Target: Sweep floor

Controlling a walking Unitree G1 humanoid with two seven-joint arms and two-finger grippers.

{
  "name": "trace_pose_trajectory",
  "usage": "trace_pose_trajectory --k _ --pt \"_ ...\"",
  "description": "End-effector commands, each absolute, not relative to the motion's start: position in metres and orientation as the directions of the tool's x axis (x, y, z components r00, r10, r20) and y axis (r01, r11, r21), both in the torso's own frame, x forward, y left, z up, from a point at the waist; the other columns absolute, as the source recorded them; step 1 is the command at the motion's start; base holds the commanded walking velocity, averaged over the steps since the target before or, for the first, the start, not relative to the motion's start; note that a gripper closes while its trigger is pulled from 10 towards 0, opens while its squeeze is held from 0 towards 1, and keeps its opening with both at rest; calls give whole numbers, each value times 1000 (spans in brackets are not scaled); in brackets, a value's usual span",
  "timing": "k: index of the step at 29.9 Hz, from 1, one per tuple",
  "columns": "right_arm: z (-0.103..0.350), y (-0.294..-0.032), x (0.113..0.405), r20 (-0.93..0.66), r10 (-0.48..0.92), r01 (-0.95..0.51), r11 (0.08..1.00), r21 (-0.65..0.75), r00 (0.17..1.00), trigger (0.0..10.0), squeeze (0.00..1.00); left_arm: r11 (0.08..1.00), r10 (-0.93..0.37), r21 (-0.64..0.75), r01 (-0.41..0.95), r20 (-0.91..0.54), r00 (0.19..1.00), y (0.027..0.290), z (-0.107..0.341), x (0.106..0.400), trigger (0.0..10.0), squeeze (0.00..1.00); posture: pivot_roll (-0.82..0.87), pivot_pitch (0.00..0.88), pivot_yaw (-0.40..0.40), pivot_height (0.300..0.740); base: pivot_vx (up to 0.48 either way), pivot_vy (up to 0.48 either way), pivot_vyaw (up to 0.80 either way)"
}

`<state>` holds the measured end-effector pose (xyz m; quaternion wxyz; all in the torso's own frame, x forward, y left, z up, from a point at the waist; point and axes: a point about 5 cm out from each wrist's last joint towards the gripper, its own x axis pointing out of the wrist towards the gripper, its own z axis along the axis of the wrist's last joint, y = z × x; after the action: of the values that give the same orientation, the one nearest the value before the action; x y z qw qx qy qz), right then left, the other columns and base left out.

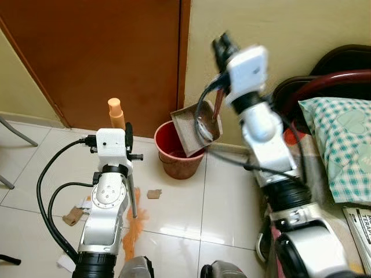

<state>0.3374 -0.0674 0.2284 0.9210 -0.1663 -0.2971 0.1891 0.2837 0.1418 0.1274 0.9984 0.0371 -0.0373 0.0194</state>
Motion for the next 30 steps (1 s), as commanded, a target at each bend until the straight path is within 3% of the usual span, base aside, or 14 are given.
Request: trace_pose_trajectory --k 1,14,30 --pt "228 -57 329 523 500 -257 845 -468 691 10000 0 997 23 70 -29 84 996 139 130 285 10000 0 -30 86 -34 740 0 0 0" --pt "203 -48 311 457 662 -222 680 -699 594 10000 0 998 16 65 -22 87 996 137 130 286 10000 0 -38 92 -31 740 0 0 0" --pt "186 -50 310 380 714 -232 600 -766 589 10000 0 998 17 58 -22 90 996 136 130 288 10000 0 -38 83 -34 740 0 0 0"
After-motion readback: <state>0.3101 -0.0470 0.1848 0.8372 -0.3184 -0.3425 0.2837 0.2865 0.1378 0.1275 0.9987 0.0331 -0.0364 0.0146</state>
